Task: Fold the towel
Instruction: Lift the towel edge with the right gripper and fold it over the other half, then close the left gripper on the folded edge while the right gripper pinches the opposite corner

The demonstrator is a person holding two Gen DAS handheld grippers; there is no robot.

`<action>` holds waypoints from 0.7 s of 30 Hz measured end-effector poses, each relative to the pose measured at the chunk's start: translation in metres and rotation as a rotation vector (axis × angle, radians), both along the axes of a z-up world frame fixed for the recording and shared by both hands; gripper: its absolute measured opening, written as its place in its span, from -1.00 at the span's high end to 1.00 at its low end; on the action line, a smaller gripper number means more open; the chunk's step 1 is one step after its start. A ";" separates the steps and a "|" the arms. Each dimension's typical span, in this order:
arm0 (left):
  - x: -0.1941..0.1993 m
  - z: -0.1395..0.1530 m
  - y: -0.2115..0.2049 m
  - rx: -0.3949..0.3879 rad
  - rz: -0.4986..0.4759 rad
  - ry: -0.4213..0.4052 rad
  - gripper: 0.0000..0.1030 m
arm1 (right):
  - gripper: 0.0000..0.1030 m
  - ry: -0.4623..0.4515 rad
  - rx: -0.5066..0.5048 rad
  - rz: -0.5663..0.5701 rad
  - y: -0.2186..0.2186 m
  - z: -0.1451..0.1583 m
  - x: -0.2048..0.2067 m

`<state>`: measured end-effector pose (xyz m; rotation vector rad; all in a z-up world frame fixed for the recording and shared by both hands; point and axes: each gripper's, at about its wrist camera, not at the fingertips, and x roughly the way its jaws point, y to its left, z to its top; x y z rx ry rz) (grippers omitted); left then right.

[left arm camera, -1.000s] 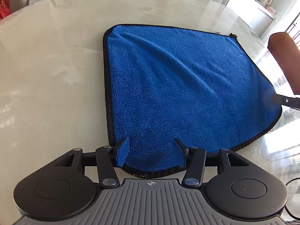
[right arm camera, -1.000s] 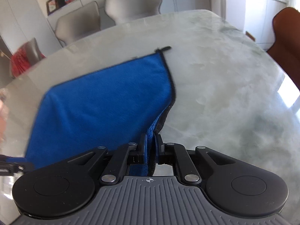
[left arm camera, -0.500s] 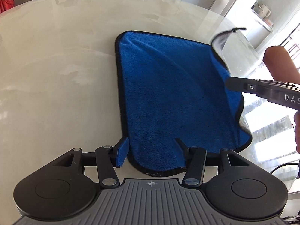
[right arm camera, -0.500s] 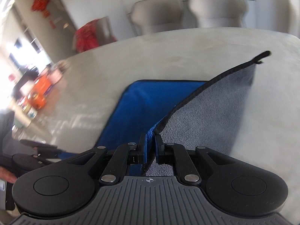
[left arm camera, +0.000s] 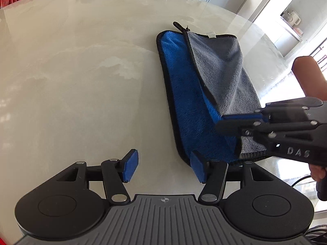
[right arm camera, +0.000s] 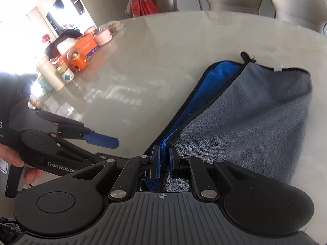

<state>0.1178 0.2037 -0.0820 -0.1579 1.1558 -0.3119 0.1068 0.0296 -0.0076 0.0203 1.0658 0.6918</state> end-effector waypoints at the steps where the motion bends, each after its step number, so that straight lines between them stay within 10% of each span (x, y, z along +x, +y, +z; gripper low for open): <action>1: 0.001 0.001 0.004 -0.002 0.001 0.000 -0.17 | 0.81 0.012 -0.012 0.012 0.002 -0.004 -0.001; 14: 0.065 0.024 -0.001 -0.043 -0.114 -0.120 -0.19 | 0.51 0.055 -0.045 0.005 0.005 -0.024 -0.024; 21: 0.135 0.028 -0.030 -0.213 -0.156 -0.272 -0.19 | 0.49 -0.030 -0.085 -0.026 0.016 -0.026 -0.043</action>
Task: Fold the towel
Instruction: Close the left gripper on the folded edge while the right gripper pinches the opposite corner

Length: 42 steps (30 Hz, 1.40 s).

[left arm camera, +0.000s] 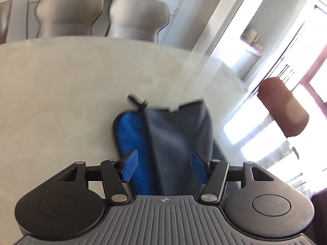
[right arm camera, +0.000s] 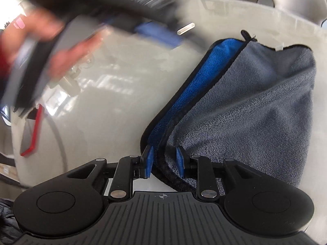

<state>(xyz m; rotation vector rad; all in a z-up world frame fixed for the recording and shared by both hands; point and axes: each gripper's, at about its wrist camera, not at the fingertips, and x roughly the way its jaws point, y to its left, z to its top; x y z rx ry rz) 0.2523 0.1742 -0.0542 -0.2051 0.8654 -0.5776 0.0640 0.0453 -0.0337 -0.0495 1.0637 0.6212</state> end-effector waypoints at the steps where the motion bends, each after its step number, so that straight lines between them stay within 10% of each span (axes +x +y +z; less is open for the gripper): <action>1: 0.008 -0.002 -0.003 -0.016 0.006 -0.001 -0.19 | 0.48 -0.010 0.000 -0.007 0.000 0.000 -0.003; 17: 0.067 -0.047 -0.033 0.021 0.051 0.146 -0.13 | 0.42 0.011 0.085 -0.078 -0.012 -0.005 -0.003; 26: 0.067 -0.053 -0.031 0.058 0.070 0.156 0.80 | 0.42 0.018 0.096 -0.090 -0.013 -0.006 0.000; 36: 0.050 -0.034 -0.019 0.130 0.112 0.084 0.90 | 0.44 0.021 0.073 -0.063 -0.010 -0.004 0.000; 42: 0.045 -0.025 -0.011 0.179 0.110 0.056 0.90 | 0.83 0.031 0.075 -0.019 -0.008 -0.004 -0.002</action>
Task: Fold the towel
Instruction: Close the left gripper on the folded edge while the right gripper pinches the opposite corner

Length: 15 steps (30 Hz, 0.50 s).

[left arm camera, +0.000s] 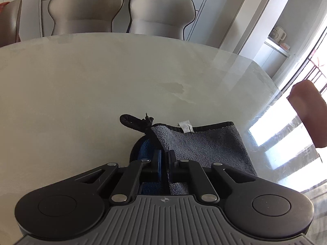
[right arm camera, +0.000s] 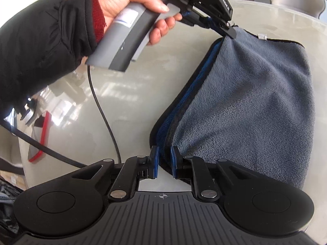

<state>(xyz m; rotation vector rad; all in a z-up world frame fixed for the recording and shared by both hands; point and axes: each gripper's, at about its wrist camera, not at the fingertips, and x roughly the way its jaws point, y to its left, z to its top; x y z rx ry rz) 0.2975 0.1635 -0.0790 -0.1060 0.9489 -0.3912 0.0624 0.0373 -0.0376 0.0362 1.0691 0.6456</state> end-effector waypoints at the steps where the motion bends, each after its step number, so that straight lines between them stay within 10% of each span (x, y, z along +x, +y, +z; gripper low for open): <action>1: 0.000 0.000 0.001 0.000 0.000 0.003 0.90 | 0.84 0.006 0.011 0.002 0.000 0.000 0.000; 15: 0.005 -0.009 -0.006 0.027 -0.009 0.033 0.88 | 0.52 -0.062 -0.098 0.024 0.011 0.010 -0.002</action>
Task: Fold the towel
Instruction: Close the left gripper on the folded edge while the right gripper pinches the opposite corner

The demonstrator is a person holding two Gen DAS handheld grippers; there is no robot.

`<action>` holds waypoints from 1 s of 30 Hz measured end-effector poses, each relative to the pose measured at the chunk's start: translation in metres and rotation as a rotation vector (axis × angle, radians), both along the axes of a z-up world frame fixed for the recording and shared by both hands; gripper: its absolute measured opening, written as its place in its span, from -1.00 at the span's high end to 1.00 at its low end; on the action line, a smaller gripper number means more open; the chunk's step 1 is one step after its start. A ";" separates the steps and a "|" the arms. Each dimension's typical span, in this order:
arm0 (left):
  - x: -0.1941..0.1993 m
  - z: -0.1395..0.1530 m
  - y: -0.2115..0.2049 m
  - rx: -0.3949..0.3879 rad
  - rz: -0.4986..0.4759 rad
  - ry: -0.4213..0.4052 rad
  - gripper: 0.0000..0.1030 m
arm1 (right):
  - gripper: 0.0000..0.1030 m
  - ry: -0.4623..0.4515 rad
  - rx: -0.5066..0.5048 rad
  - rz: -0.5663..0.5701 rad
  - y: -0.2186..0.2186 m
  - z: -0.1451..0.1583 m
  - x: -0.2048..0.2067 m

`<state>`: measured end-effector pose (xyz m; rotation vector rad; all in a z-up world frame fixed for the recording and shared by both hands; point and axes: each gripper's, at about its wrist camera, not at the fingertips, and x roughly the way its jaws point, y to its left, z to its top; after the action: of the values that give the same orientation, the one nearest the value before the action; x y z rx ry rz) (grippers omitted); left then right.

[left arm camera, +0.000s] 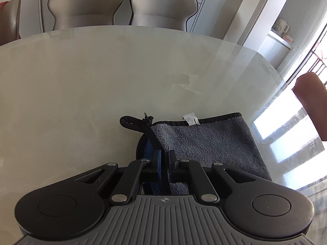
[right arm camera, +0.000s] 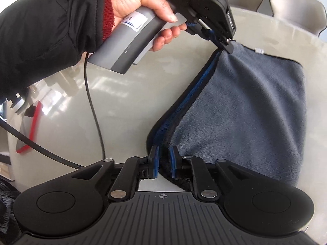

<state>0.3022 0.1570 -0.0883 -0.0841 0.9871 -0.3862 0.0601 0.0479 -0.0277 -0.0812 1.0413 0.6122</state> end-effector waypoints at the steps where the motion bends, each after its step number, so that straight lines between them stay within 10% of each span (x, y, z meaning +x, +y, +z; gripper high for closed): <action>1: 0.000 0.000 0.000 0.001 -0.002 0.001 0.88 | 0.48 -0.004 -0.006 0.002 0.002 0.000 0.000; 7: -0.001 -0.003 0.003 0.002 -0.007 0.006 0.87 | 0.49 -0.031 -0.047 0.018 0.012 -0.004 0.002; 12: 0.001 -0.003 0.005 0.000 -0.010 0.005 0.87 | 0.90 -0.023 -0.041 -0.025 0.005 -0.003 0.007; 30: -0.001 -0.003 0.005 0.068 -0.021 0.004 0.79 | 0.91 0.083 0.076 -0.023 -0.001 -0.005 0.010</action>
<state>0.3010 0.1622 -0.0912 -0.0129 1.0046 -0.3716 0.0701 0.0471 -0.0329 0.0234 1.0965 0.6378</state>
